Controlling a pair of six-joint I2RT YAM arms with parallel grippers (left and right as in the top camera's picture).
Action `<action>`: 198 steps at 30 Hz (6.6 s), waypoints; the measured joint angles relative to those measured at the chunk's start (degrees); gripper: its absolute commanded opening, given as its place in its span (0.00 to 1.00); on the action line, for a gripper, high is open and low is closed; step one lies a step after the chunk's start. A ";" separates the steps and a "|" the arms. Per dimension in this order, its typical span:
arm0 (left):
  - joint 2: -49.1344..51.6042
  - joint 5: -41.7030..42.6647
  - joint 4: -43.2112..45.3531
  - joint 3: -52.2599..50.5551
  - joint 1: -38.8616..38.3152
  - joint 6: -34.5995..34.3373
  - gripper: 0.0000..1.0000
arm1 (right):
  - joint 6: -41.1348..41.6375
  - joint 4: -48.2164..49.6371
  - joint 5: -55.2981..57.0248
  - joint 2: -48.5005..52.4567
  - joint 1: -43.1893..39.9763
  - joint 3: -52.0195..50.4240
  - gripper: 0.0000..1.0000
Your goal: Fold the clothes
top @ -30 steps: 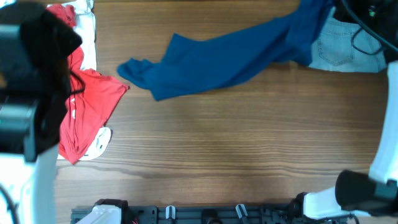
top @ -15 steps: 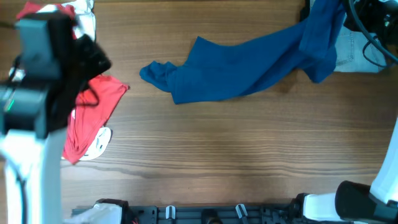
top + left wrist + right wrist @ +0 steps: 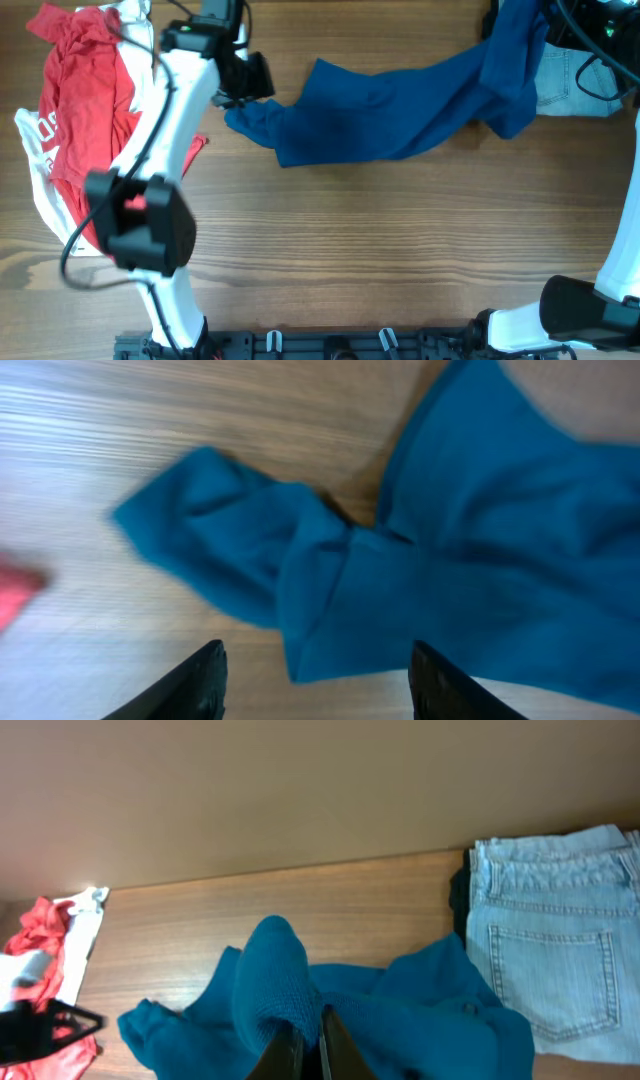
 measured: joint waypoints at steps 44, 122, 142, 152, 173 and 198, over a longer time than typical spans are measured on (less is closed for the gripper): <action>11.52 -0.22 11.32 -0.31 -5.53 6.32 0.62 | -0.20 -1.22 2.95 1.75 0.00 0.00 0.04; 14.40 0.68 11.19 -0.68 -7.30 6.73 0.14 | -0.20 -1.22 3.80 1.75 0.00 0.00 0.04; 12.37 0.96 11.34 -0.68 -6.12 6.71 0.04 | -0.17 -1.03 3.80 1.75 0.00 0.00 0.04; -8.31 -0.48 10.12 0.68 -0.35 6.71 0.04 | -0.17 -0.35 4.04 1.75 0.00 0.00 0.04; -18.16 -9.25 0.76 1.01 0.04 5.86 0.04 | -0.17 -0.33 4.22 1.75 0.00 0.00 0.04; 7.85 -4.87 5.27 1.09 -0.94 4.31 0.60 | -0.17 -0.85 5.09 1.75 0.00 0.00 0.04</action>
